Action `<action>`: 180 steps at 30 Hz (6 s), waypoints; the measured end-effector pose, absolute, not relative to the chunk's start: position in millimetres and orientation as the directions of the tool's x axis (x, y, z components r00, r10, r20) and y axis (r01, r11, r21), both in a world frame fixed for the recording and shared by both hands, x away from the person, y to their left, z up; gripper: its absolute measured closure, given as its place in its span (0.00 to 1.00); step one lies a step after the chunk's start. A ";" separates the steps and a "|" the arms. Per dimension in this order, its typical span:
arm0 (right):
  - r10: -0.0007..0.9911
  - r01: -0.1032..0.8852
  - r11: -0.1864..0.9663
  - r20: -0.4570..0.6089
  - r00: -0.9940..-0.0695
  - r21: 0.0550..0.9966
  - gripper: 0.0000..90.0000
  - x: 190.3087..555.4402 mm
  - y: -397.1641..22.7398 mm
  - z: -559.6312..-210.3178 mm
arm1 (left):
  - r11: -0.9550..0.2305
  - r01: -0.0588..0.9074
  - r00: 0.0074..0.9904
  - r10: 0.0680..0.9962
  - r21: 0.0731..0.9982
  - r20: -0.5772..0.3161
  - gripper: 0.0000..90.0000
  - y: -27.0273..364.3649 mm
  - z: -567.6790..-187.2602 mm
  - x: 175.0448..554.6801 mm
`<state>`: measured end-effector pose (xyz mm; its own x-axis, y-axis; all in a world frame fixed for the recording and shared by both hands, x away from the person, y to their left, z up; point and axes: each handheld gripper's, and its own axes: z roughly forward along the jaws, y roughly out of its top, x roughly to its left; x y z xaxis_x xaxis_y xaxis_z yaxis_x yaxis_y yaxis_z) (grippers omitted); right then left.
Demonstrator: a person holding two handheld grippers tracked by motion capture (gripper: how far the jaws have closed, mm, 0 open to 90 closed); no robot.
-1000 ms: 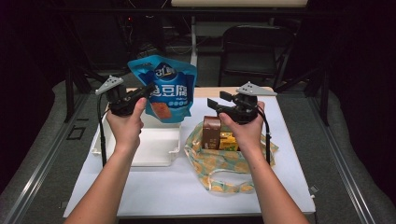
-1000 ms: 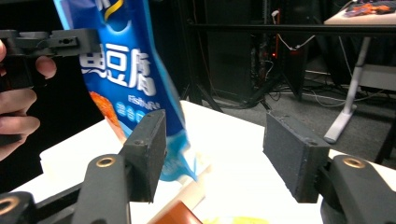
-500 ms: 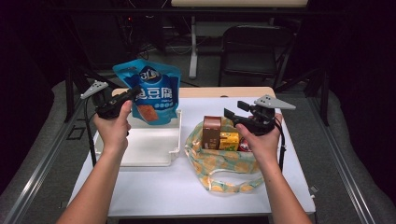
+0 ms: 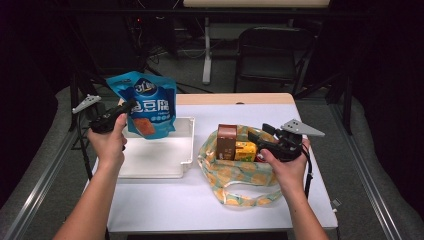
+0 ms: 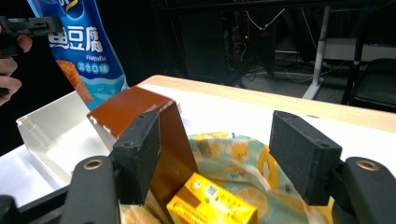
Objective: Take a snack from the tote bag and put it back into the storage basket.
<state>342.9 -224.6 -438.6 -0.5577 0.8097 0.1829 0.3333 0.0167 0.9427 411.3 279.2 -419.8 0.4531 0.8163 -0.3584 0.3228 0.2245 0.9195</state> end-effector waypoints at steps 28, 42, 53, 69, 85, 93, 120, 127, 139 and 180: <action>0.802 0.377 0.025 0.206 -0.560 0.926 0.38 330.6 -220.3 -466.0 | 0.206 0.368 0.390 0.851 0.906 -0.352 1.00 335.6 -472.8 433.2; 0.789 0.385 0.043 0.205 -0.579 0.922 0.36 331.3 -212.5 -470.9 | 0.223 0.376 0.335 0.872 0.899 -0.357 0.81 343.5 -475.1 422.4; 0.773 0.382 0.070 0.192 -0.604 0.922 0.33 330.6 -206.4 -468.9 | 0.186 0.369 0.288 0.909 0.911 -0.302 0.39 333.8 -466.6 392.9; 0.745 0.356 0.111 0.160 -0.648 0.928 0.28 340.7 -184.8 -459.8 | 0.080 0.361 0.384 0.895 0.929 -0.226 0.32 271.9 -474.5 349.5; 0.690 0.344 0.186 0.126 -0.712 0.920 0.22 370.3 -168.6 -458.6 | 0.006 0.354 0.536 0.818 0.935 -0.208 0.29 229.2 -480.6 339.8; 0.636 0.334 0.210 0.131 -0.760 0.919 0.21 383.4 -167.1 -460.1 | -0.014 0.363 0.566 0.798 0.932 -0.208 0.29 221.8 -484.7 338.5; 0.528 0.295 0.325 0.087 -0.845 0.898 0.24 404.1 -157.8 -465.8 | -0.061 0.377 0.611 0.766 0.924 -0.199 0.31 211.6 -493.6 338.4; 0.523 0.224 0.361 0.002 -0.853 0.905 0.48 396.0 -159.7 -463.4 | -0.067 0.378 0.618 0.760 0.923 -0.198 0.32 210.6 -493.8 337.9; 0.551 0.213 0.319 0.002 -0.835 0.923 0.48 385.5 -164.0 -446.7 | -0.075 0.373 0.638 0.744 0.925 -0.197 0.32 199.7 -492.8 336.3; 0.426 0.159 0.251 0.038 -0.904 0.955 0.48 361.7 -185.1 -387.3 | -0.163 0.252 0.856 0.496 0.954 -0.142 0.30 145.1 -465.3 340.2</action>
